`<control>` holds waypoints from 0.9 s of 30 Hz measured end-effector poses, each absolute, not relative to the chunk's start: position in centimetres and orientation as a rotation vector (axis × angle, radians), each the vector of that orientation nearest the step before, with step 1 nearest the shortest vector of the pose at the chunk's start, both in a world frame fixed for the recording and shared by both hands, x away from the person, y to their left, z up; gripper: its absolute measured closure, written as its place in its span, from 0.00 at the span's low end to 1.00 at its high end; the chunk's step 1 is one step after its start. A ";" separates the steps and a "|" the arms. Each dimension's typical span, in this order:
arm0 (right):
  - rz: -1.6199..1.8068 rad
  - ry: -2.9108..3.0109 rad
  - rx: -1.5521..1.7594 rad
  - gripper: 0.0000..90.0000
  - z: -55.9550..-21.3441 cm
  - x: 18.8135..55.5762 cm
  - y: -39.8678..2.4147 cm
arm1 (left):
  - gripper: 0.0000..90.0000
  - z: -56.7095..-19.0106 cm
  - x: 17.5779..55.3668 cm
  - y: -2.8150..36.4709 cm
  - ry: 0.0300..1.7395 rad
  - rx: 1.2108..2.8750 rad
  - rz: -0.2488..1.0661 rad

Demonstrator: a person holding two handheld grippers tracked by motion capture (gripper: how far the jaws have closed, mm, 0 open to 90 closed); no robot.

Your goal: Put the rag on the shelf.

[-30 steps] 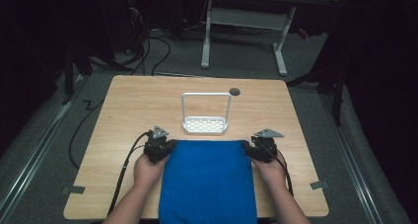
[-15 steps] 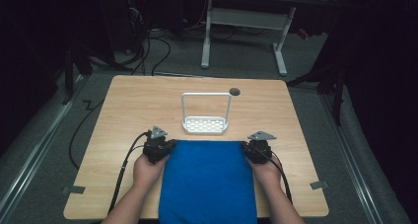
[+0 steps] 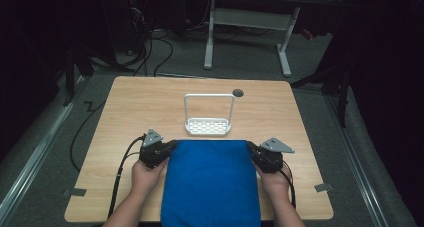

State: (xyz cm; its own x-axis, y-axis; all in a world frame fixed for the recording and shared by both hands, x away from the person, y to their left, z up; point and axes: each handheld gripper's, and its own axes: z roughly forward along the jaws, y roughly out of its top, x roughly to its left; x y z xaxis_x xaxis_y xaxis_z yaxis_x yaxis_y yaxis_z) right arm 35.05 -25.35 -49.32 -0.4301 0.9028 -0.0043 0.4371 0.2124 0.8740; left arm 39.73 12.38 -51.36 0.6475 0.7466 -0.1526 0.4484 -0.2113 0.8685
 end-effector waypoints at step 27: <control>1.343 1.797 1.079 0.98 -44.1 32.1 -25.7 | 0.97 -45.3 36.0 13.0 0.803 1.661 0.486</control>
